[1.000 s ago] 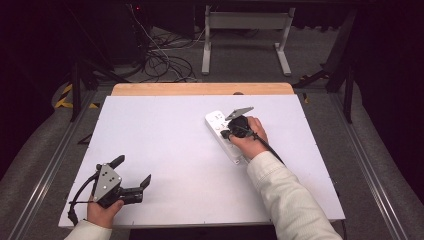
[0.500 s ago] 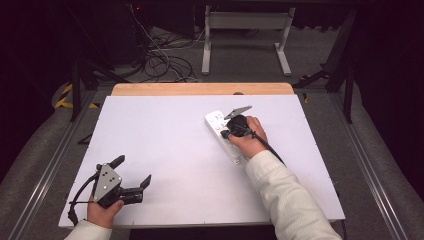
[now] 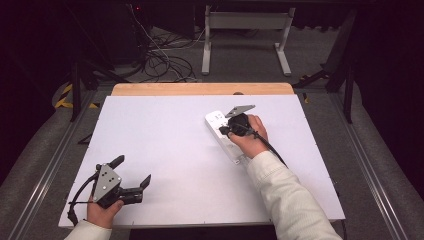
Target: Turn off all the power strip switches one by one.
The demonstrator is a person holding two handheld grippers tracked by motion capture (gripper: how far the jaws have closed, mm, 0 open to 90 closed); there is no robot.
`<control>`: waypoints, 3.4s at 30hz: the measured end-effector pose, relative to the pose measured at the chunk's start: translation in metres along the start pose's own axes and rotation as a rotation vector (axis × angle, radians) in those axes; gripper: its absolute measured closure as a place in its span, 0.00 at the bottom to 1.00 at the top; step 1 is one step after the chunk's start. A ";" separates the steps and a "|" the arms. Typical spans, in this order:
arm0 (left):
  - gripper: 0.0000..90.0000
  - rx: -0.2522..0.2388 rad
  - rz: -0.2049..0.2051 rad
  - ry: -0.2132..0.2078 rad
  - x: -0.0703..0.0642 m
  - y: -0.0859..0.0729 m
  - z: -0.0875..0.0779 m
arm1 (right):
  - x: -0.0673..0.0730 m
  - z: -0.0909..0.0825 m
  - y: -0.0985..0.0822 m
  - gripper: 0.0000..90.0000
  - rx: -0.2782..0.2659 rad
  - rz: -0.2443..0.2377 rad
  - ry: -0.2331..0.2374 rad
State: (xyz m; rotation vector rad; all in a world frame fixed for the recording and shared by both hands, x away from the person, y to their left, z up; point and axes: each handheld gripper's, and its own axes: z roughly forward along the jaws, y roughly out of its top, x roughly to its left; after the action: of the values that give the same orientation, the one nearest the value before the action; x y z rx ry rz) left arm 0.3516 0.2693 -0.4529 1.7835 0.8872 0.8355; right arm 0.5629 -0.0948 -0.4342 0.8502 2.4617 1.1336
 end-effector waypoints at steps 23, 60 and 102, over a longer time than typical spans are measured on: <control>0.02 0.005 0.000 -0.003 0.001 0.000 0.001 | -0.010 -0.004 0.020 1.00 -0.102 0.029 0.005; 0.02 0.005 0.000 -0.003 0.001 0.000 0.001 | -0.019 0.040 0.004 1.00 0.021 0.064 -0.013; 0.02 0.019 -0.001 -0.009 0.000 -0.001 0.003 | -0.017 0.043 0.002 1.00 0.029 0.075 -0.040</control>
State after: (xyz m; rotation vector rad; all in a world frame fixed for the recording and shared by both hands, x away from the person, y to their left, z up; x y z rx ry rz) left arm 0.3538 0.2682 -0.4546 1.8020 0.8927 0.8201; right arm 0.5977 -0.0791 -0.4596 0.9720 2.4377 1.0975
